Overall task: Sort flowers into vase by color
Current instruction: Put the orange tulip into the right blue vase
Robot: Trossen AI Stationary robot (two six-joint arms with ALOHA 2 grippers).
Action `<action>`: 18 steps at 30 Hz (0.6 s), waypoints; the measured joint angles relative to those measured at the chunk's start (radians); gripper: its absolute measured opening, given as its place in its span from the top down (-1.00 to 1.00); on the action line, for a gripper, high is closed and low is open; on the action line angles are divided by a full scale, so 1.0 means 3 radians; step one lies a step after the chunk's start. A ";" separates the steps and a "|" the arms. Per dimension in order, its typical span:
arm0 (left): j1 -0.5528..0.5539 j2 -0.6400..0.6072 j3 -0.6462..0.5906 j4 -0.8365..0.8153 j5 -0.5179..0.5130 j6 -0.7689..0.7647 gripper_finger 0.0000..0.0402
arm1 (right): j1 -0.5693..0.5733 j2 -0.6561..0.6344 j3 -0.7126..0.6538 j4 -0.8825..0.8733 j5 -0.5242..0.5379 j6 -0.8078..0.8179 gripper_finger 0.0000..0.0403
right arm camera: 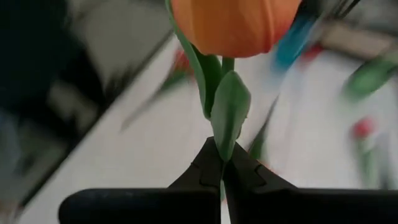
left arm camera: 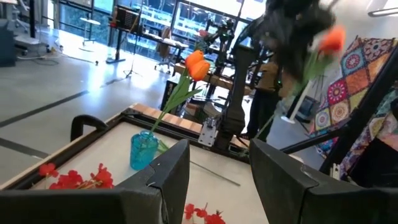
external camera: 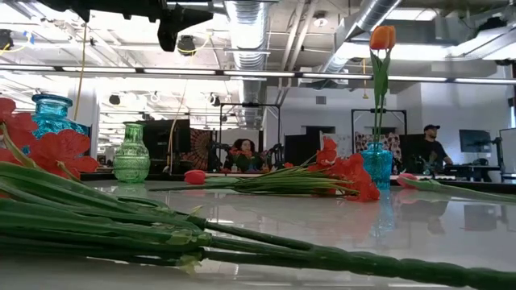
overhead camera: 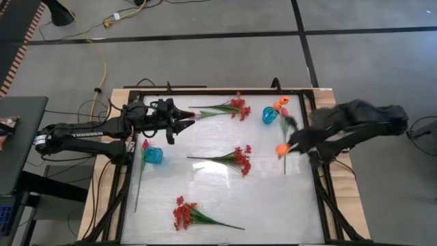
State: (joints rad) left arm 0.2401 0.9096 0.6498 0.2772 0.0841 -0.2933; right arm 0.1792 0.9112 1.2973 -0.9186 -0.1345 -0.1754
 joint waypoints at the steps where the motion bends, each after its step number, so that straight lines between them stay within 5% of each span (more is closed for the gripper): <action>1: 0.0000 0.0000 0.0000 0.0002 -0.0010 0.0004 0.23 | -0.0065 -0.0091 0.0022 0.0147 0.0031 0.0000 0.87; 9: -0.0001 0.0000 0.0000 -0.0001 -0.0036 0.0041 0.23 | -0.0671 -0.0599 0.0061 0.1314 0.0678 -0.0031 0.87; 18: 0.0000 0.0000 0.0000 -0.0004 -0.0067 0.0092 0.23 | -0.1769 -0.0311 0.0061 0.2011 0.1005 0.0834 0.88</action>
State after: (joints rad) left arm 0.2401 0.9096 0.6498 0.2760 0.0639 -0.2657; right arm -0.3514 0.8179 1.3155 -0.3154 0.1670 0.0749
